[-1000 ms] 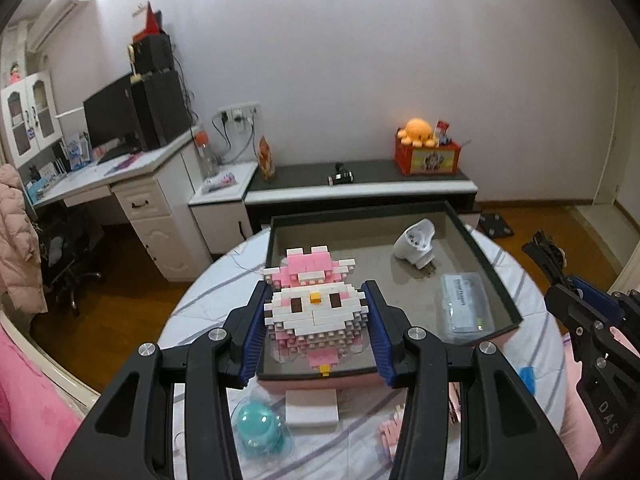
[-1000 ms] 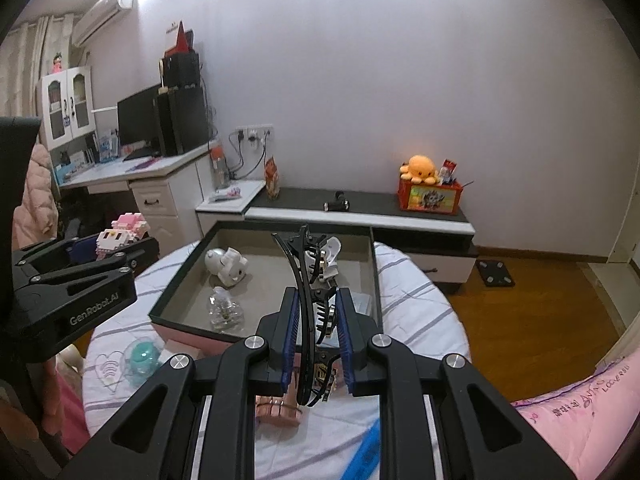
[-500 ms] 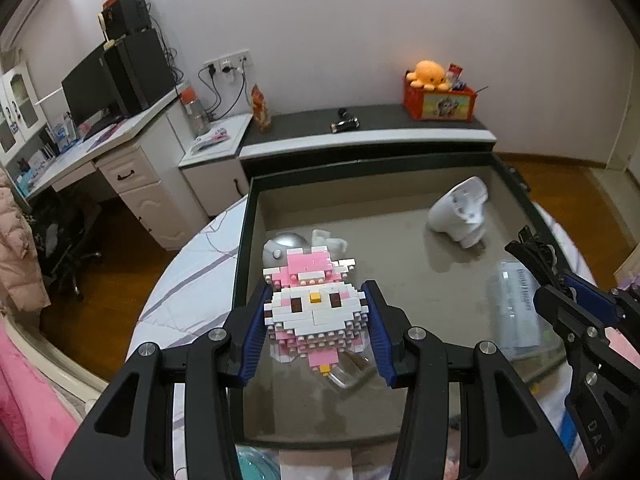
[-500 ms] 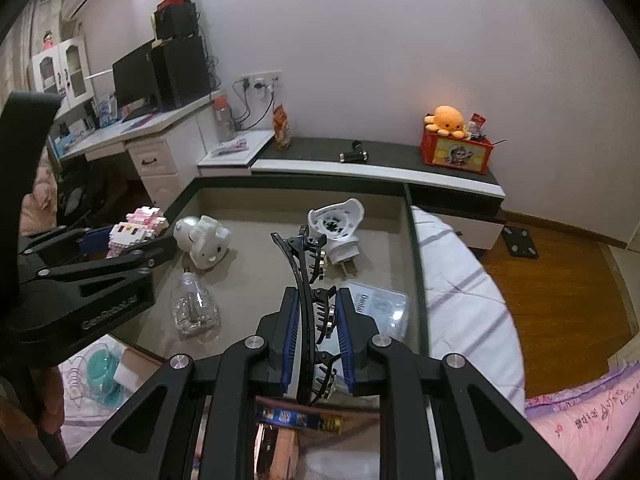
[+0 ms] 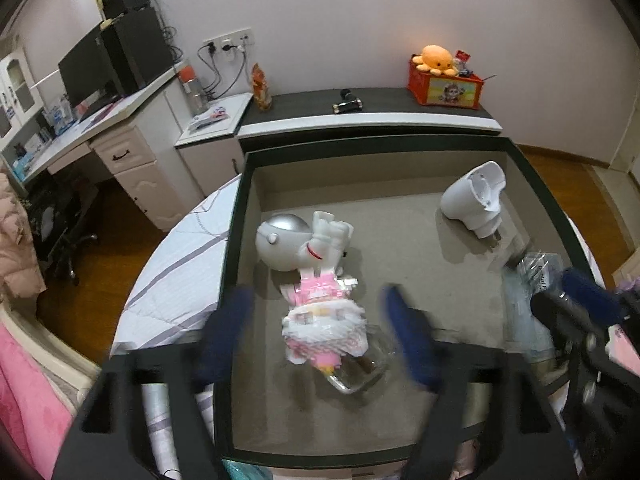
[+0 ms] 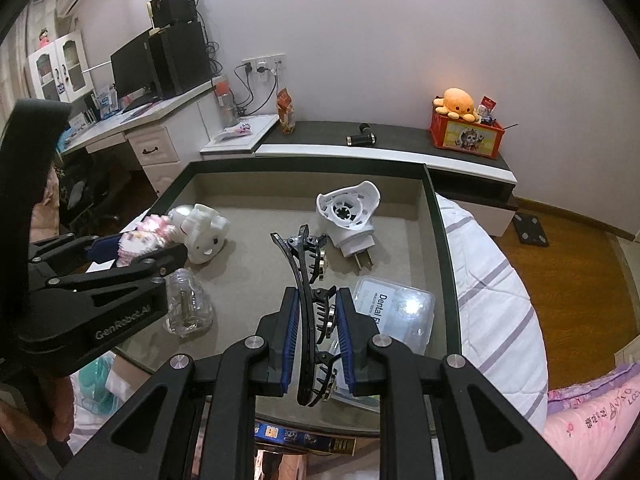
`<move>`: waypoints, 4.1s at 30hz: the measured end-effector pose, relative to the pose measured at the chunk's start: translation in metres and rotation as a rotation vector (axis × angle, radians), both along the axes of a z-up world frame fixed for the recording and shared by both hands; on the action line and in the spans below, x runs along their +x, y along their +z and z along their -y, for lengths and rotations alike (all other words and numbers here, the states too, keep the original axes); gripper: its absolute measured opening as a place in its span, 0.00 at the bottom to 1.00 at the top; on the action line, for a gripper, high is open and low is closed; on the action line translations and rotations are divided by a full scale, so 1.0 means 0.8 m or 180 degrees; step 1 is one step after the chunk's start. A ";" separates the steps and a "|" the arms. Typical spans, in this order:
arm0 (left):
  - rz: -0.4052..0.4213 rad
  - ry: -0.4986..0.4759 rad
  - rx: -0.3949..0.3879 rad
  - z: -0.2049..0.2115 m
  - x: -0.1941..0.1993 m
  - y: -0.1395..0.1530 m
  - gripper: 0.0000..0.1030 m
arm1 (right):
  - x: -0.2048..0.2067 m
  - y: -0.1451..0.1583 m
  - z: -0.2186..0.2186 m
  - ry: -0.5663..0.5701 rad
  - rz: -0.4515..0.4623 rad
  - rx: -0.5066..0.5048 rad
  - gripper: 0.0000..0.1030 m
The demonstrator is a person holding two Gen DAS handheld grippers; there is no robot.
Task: Organize rigid objects
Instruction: 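Release the block figure into the tray with the left tool while the right tool releases the hair clip, then withdraw both tools from the tray toward the remaining table objects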
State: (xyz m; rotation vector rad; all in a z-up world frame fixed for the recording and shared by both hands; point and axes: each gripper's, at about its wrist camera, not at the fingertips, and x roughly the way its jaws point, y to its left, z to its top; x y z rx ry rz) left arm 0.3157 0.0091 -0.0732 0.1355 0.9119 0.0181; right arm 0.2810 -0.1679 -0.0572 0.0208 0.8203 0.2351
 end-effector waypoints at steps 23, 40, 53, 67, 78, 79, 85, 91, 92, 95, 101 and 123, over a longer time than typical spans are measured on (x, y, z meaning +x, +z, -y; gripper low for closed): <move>0.0075 0.0199 -0.0002 -0.016 -0.009 0.010 0.95 | -0.009 0.008 0.005 -0.0171 0.0049 -0.0164 0.78; 0.0434 0.0235 -0.0028 -0.015 -0.101 0.068 0.95 | -0.093 0.072 0.026 -0.0305 0.0448 -0.0113 0.78; 0.0950 0.0314 -0.0195 -0.023 -0.245 0.127 0.98 | -0.224 0.123 0.045 -0.0524 0.0848 -0.0114 0.78; 0.1322 0.0122 -0.0208 -0.011 -0.371 0.142 1.00 | -0.340 0.135 0.045 -0.0567 0.1103 -0.0113 0.80; 0.1288 0.0008 -0.0241 -0.005 -0.386 0.141 1.00 | -0.359 0.134 0.043 -0.0584 0.1110 -0.0109 0.80; 0.1290 0.0002 -0.0241 -0.005 -0.386 0.141 1.00 | -0.359 0.134 0.044 -0.0586 0.1113 -0.0107 0.80; 0.1296 -0.0009 -0.0231 -0.004 -0.388 0.142 1.00 | -0.359 0.135 0.046 -0.0600 0.1120 -0.0120 0.80; 0.1285 0.0026 -0.0227 -0.005 -0.387 0.139 1.00 | -0.356 0.133 0.043 -0.0578 0.1090 -0.0127 0.80; 0.1278 0.0029 -0.0224 -0.005 -0.386 0.138 1.00 | -0.355 0.133 0.043 -0.0578 0.1091 -0.0133 0.80; 0.1241 0.0059 -0.0219 -0.008 -0.382 0.134 1.00 | -0.352 0.131 0.043 -0.0580 0.1065 -0.0140 0.80; 0.1158 0.0113 -0.0215 -0.016 -0.373 0.127 1.00 | -0.346 0.128 0.043 -0.0584 0.1019 -0.0144 0.80; 0.0169 0.0255 -0.0006 -0.039 -0.204 0.018 1.00 | -0.177 0.024 0.012 -0.0387 0.0012 -0.0283 0.80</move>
